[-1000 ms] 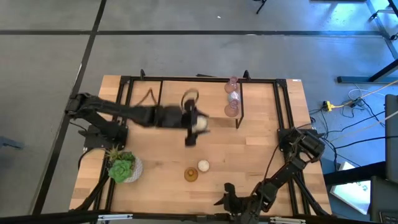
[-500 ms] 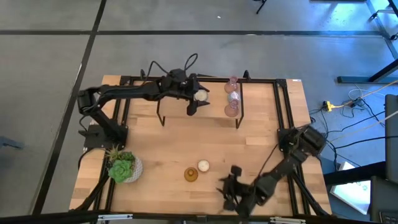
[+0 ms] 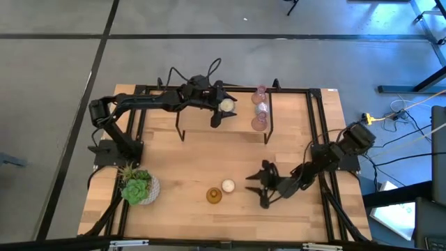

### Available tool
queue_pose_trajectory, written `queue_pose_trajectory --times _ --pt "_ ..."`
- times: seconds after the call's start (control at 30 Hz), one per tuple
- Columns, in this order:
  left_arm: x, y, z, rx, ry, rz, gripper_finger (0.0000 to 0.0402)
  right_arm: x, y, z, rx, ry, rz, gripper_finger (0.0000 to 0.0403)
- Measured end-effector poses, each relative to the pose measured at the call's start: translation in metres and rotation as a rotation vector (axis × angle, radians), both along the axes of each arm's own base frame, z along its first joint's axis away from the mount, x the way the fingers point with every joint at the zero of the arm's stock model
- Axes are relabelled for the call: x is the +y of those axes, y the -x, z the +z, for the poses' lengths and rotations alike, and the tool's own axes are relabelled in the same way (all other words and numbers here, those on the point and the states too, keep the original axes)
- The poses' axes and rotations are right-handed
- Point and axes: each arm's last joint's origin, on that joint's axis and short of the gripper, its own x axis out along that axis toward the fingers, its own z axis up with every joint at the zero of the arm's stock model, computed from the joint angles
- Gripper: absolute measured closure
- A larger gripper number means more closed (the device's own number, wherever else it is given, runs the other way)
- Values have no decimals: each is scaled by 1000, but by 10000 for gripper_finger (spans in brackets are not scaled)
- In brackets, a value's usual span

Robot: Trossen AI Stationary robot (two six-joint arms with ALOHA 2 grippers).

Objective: Pick & Place candle stick holders
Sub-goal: Put the blue scented candle on the shelf

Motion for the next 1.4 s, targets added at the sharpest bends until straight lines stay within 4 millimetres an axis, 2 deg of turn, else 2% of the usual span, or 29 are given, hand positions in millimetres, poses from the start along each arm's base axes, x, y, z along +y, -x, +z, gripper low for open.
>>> queue_pose_trajectory --times 0.17,0.33,0.57,0.7,0.87,1.03,1.4 --pt "5 1 3 -1 16 13 116 -28 16 -1 39 138 -100 219" --pt "14 -2 8 37 40 35 116 -59 19 -7 67 183 -128 219" --pt "28 -36 -6 154 66 18 116 -92 16 -8 28 155 -34 219" --pt "36 -50 -8 174 87 -10 116 -106 23 -9 44 126 1 219" --pt "39 -55 -21 194 129 -16 116 -113 41 -14 60 98 2 219" --pt "29 -62 -22 200 97 5 116 -117 56 -20 42 68 -23 219" --pt "27 -65 -27 206 115 20 112 -115 64 -21 29 62 -30 219"
